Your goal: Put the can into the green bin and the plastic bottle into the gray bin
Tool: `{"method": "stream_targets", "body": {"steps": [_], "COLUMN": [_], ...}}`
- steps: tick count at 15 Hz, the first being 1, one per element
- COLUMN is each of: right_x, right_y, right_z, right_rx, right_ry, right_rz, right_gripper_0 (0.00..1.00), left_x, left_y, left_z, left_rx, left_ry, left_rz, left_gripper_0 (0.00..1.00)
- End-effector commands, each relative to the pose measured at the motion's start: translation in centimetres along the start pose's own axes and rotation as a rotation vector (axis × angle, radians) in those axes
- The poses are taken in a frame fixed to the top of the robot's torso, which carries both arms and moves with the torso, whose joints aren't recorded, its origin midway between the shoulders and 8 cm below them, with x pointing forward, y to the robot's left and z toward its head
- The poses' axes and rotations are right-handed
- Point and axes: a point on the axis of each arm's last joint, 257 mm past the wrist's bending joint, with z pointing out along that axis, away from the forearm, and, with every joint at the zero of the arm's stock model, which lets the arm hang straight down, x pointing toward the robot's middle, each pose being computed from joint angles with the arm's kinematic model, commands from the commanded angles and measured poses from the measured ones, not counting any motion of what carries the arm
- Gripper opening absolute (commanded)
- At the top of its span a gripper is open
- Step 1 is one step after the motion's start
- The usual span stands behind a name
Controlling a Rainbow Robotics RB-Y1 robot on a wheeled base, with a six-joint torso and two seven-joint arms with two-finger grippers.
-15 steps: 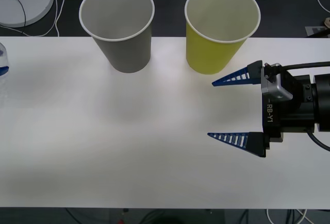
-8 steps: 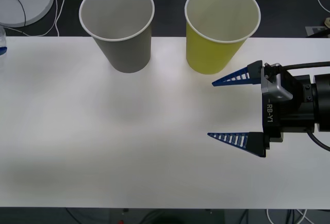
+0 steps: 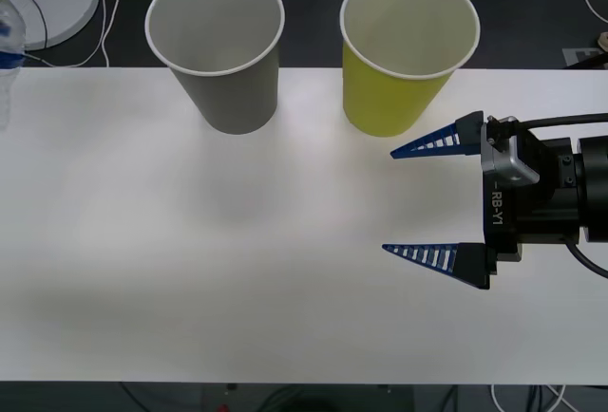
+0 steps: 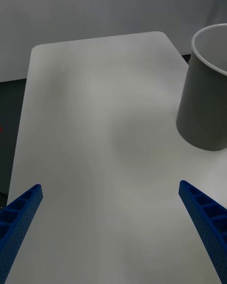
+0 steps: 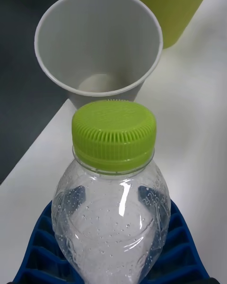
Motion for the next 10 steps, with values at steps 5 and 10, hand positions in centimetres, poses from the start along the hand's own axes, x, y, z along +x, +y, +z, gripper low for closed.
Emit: {"method": "stream_targets", "body": {"steps": [5,10], "right_x": [0.0,0.0], "right_y": [0.0,0.0], "right_z": [0.0,0.0], "right_rx": [0.000,0.000], "right_ry": [0.000,0.000], "right_rz": [0.000,0.000], "right_gripper_0": [1.00,1.00], "left_x": [-3.1,-5.3], "left_y": [1.7,2.6], "left_z": [1.7,2.9], "left_rx": [0.016,0.042], "left_ry": [0.023,0.078], "left_rz": [0.015,0.044], "left_gripper_0": [0.00,0.00]}}
